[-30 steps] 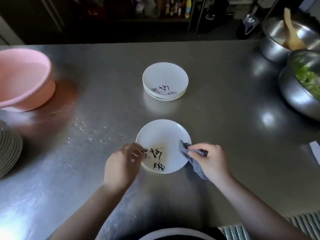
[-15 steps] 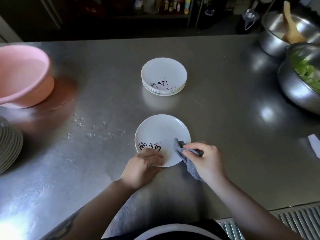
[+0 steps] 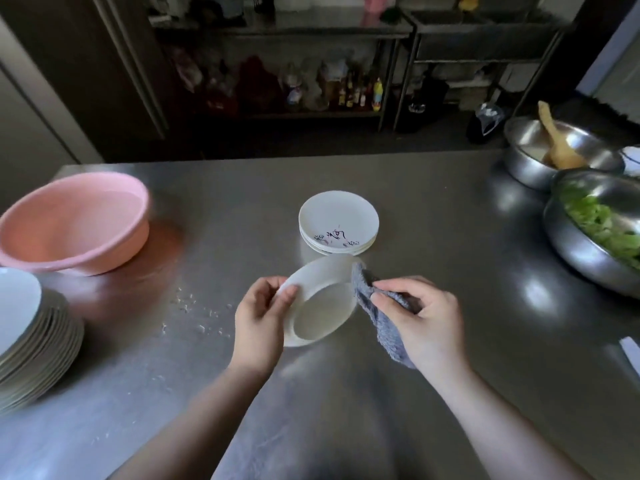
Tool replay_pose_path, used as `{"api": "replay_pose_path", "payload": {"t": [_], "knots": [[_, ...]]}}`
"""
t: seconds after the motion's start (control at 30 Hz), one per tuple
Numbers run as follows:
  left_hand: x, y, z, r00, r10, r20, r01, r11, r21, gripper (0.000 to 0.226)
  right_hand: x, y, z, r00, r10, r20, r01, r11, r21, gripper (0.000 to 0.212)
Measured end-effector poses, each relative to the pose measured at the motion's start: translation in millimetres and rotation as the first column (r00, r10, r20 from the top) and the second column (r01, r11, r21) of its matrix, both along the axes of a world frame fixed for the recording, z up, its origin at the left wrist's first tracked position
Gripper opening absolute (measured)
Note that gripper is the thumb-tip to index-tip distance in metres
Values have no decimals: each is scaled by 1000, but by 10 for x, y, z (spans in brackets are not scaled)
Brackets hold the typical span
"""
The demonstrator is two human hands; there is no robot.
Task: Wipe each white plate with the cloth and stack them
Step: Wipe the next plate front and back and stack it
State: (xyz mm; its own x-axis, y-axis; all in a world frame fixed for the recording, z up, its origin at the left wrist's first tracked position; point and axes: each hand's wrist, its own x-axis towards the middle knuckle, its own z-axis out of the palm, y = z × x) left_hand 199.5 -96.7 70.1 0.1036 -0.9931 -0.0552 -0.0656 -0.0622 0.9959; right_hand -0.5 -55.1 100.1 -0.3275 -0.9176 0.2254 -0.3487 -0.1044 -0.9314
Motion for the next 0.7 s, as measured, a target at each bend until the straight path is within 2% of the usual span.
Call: {"api": "replay_pose_path", "payload": {"t": [0.07,0.17,0.33,0.43,0.53,0.6,0.63,0.7], "knots": [[6,-26,125,977,71,-200,-41,987,154,12,76,-101,96,1000,17,21,-17,1000,-15,23],[27,-27,289,926,121,-357,-16,958,285,17,169,-201,241,999,26,-38,-28,999,-40,26],[56,-47,461,845,102,-525,67,954,293,28,354,-366,489,940,2,-340,-32,996,-81,24],[27,-5,507,814,47,-580,131,957,260,33,526,-415,601,859,56,-509,-94,994,-49,26],[76,-16,565,786,61,-616,114,964,241,36,602,-280,610,761,196,-618,-303,950,-71,26],[138,-37,585,791,93,-605,68,969,238,35,504,-185,546,706,213,-675,-389,913,-119,27],[164,-43,590,799,101,-593,49,972,231,33,429,-183,519,716,178,-675,-369,917,-150,28],[186,-28,603,815,101,-570,31,976,218,31,320,-241,527,795,66,-603,-235,950,-205,29]]}}
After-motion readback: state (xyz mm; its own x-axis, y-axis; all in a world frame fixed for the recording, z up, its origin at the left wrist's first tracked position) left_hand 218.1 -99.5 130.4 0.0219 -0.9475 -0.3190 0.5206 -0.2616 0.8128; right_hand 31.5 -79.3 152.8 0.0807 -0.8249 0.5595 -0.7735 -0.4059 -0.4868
